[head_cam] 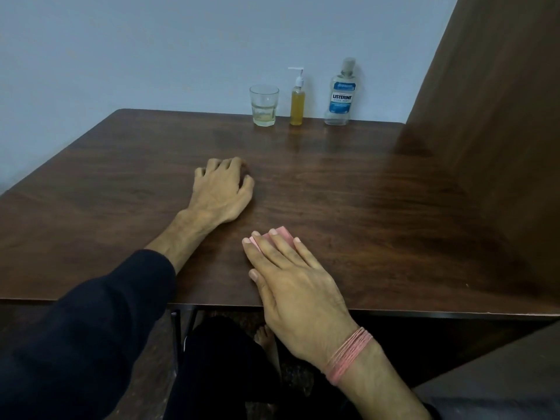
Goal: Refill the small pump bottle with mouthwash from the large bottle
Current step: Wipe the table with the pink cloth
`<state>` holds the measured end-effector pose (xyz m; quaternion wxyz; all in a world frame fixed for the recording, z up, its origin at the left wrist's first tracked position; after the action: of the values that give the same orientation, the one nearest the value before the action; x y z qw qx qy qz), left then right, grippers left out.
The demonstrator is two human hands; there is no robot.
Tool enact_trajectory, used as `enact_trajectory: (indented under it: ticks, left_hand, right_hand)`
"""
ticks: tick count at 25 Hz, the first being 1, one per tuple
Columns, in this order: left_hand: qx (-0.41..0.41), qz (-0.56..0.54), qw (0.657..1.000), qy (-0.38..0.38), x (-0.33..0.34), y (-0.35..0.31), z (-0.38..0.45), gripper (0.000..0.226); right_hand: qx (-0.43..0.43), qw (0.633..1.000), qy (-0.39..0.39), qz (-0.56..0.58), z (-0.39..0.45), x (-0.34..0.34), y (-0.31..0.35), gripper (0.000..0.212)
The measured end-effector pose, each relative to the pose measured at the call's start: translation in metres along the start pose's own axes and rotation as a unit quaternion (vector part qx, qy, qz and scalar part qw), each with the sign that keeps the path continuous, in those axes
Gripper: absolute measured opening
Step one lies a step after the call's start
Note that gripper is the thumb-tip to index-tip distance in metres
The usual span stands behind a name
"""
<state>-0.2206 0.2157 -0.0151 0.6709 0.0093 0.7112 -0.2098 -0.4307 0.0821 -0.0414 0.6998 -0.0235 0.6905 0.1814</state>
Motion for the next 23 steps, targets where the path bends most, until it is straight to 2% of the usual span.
enact_trajectory:
  ticks: [11,15,18,21,23]
  left_hand:
    - [-0.002,-0.011,1.0,0.015,-0.003,0.011,0.003,0.052]
    - [0.003,-0.004,1.0,0.015,0.0,0.012,0.005,0.053]
    - [0.003,0.01,1.0,0.012,0.0,0.01,0.004,0.054]
    - [-0.001,0.015,1.0,0.003,0.001,0.005,0.001,0.053]
    - [0.002,0.013,1.0,0.003,0.0,0.004,0.001,0.051]
  right_hand:
    - [0.08,0.996,0.026,-0.002,-0.009,-0.016,-0.051,0.06]
    - [0.172,0.985,0.009,0.016,-0.02,-0.03,-0.104,0.054]
    - [0.272,0.962,0.013,0.038,-0.032,-0.048,-0.148,0.055]
    - [0.321,0.944,0.02,0.068,-0.022,-0.054,-0.154,0.056]
    - [0.314,0.946,0.006,0.078,0.0,-0.052,-0.136,0.056]
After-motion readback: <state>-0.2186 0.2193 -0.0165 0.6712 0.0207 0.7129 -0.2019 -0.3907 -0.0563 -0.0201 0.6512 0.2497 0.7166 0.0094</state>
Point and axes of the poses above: each hand's wrist, its own z-axis towards the middle knuckle, its own x-axis out of the palm, y = z × x, the point moved 1 cm from there along z, towards the middle knuckle, and after that the axes turned 13 degrees about y, right-handed, at the moved point
